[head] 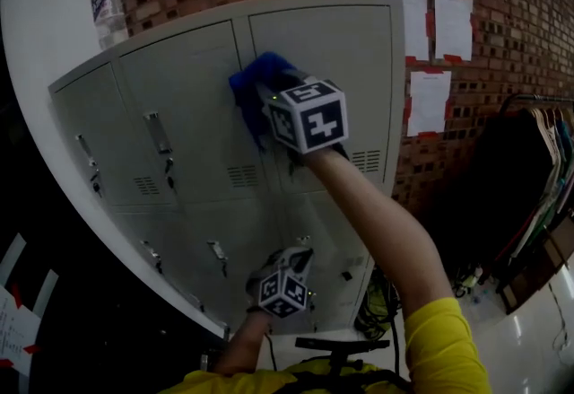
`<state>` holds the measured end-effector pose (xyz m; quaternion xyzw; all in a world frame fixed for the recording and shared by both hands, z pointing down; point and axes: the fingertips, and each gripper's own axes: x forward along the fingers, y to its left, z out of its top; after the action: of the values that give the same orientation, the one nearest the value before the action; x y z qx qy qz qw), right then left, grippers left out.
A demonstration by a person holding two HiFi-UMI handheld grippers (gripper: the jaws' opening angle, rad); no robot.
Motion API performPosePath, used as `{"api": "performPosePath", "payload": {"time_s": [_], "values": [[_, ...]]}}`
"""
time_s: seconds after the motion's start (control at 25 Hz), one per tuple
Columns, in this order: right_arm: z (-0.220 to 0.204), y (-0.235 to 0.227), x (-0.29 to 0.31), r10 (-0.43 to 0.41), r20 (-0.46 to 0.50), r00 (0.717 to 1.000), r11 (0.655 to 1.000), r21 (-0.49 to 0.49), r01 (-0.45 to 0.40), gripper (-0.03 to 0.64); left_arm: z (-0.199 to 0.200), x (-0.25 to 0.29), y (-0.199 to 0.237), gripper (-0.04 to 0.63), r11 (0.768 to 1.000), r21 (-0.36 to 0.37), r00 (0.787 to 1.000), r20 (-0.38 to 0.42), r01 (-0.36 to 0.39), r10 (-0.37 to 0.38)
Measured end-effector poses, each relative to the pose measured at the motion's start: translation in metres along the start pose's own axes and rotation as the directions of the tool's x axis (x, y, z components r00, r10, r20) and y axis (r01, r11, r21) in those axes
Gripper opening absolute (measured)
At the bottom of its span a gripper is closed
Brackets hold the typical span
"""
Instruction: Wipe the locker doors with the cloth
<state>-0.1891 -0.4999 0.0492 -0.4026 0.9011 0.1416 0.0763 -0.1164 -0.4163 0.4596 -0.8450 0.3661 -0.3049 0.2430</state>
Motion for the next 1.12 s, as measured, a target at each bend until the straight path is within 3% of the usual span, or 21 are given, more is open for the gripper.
{"api": "performPosePath", "payload": {"time_s": [0.12, 0.24, 0.4, 0.48, 0.6, 0.76, 0.88, 1.0, 1.12], "values": [[0.002, -0.016, -0.009, -0.018, 0.025, 1.000, 1.000, 0.018, 0.018, 0.072, -0.007, 0.001, -0.005, -0.002, 1.000, -0.007, 1.000, -0.014, 0.009, -0.009], [0.015, -0.073, -0.054, -0.140, 0.074, 0.987, 0.990, 0.023, 0.138, 0.072, -0.008, 0.004, -0.011, -0.002, 1.000, -0.007, 1.000, -0.016, 0.020, -0.021], [0.019, -0.176, -0.144, -0.378, 0.106, 0.920, 0.925, 0.083, 0.371, 0.072, -0.004, 0.005, -0.017, -0.002, 1.000, -0.011, 1.000, 0.005, 0.027, -0.026], [0.022, -0.202, -0.171, -0.428, 0.127, 0.895, 0.901, 0.129, 0.413, 0.072, -0.007, 0.005, -0.020, -0.002, 0.999, -0.006, 0.999, 0.000, 0.033, -0.033], [0.020, -0.182, -0.166, -0.393, 0.161, 0.905, 0.914, 0.173, 0.366, 0.072, -0.013, 0.004, -0.021, -0.002, 0.999, -0.009, 0.999, -0.009, 0.036, -0.036], [-0.002, -0.060, -0.087, -0.130, 0.123, 0.984, 0.989, 0.085, 0.120, 0.072, -0.014, 0.003, -0.023, -0.002, 0.999, -0.017, 0.999, -0.017, 0.040, -0.040], [-0.037, 0.002, -0.030, -0.027, 0.021, 0.999, 0.997, 0.067, 0.026, 0.072, -0.011, 0.000, -0.025, -0.002, 0.999, -0.012, 0.999, -0.021, 0.042, -0.042], [-0.050, 0.003, -0.020, -0.035, -0.013, 0.999, 0.997, 0.064, 0.035, 0.072, -0.012, -0.004, -0.026, -0.002, 0.999, -0.010, 0.999, -0.025, 0.036, -0.036], [-0.044, -0.036, -0.050, -0.129, 0.019, 0.991, 0.991, 0.040, 0.128, 0.072, -0.020, -0.006, -0.031, -0.002, 0.999, -0.015, 0.998, -0.039, 0.047, -0.047]]}}
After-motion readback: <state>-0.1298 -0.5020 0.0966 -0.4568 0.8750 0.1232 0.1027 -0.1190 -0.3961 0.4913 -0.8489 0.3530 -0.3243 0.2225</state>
